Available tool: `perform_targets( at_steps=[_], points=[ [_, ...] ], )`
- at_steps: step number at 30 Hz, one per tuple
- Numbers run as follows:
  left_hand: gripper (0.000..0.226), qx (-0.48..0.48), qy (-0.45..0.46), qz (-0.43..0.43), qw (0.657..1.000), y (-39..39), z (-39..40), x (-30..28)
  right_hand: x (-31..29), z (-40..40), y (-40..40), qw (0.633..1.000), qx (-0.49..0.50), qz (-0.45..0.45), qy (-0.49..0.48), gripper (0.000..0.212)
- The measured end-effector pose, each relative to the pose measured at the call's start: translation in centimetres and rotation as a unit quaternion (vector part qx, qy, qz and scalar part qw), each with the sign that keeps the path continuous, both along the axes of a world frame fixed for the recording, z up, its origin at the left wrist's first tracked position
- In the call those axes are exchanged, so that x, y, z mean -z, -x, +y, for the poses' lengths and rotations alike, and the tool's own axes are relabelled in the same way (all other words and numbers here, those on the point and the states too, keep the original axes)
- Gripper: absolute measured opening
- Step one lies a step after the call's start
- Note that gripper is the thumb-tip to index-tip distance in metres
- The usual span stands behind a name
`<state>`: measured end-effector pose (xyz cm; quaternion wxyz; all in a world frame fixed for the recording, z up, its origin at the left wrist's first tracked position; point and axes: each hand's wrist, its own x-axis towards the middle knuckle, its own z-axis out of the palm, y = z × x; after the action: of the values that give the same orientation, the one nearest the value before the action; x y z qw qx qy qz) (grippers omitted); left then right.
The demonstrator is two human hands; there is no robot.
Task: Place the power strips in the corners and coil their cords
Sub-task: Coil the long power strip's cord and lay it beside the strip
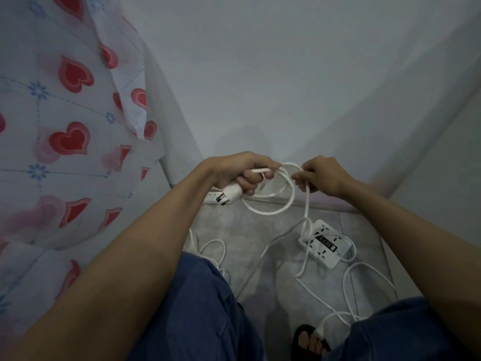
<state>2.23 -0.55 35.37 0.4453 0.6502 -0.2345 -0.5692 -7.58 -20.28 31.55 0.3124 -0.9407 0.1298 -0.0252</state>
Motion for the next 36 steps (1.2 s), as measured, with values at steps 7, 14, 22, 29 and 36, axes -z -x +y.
perform_targets(
  at_steps=[7, 14, 22, 29, 36],
  points=[
    [0.033, -0.173, 0.238, 0.254, 0.921, -1.4, 1.1, -0.6, 2.1, 1.8, 0.6, 0.975, 0.0, 0.088, -0.206, 0.02],
    [0.042, -0.412, 0.365, 0.41, 0.728, -2.9, 0.4, 0.6, 1.9, 3.7, 0.4, 0.865, -0.009, 0.128, -0.485, 0.028],
    [0.035, -0.588, 0.389, 0.398, 0.586, -3.9, 0.4, 2.2, 1.9, 4.3, 0.1, 0.847, 0.002, 0.165, -0.506, 0.045],
    [0.023, -0.67, 0.371, 0.312, 0.562, -5.1, 3.0, 2.7, 1.3, 5.3, -0.1, 0.89, -0.043, 0.119, -0.437, 0.058],
    [0.027, -0.692, 0.337, 0.277, 0.575, -7.1, 4.8, 4.6, 1.0, 2.5, 1.2, 0.932, -0.118, 0.09, -0.331, 0.023]
  ],
)
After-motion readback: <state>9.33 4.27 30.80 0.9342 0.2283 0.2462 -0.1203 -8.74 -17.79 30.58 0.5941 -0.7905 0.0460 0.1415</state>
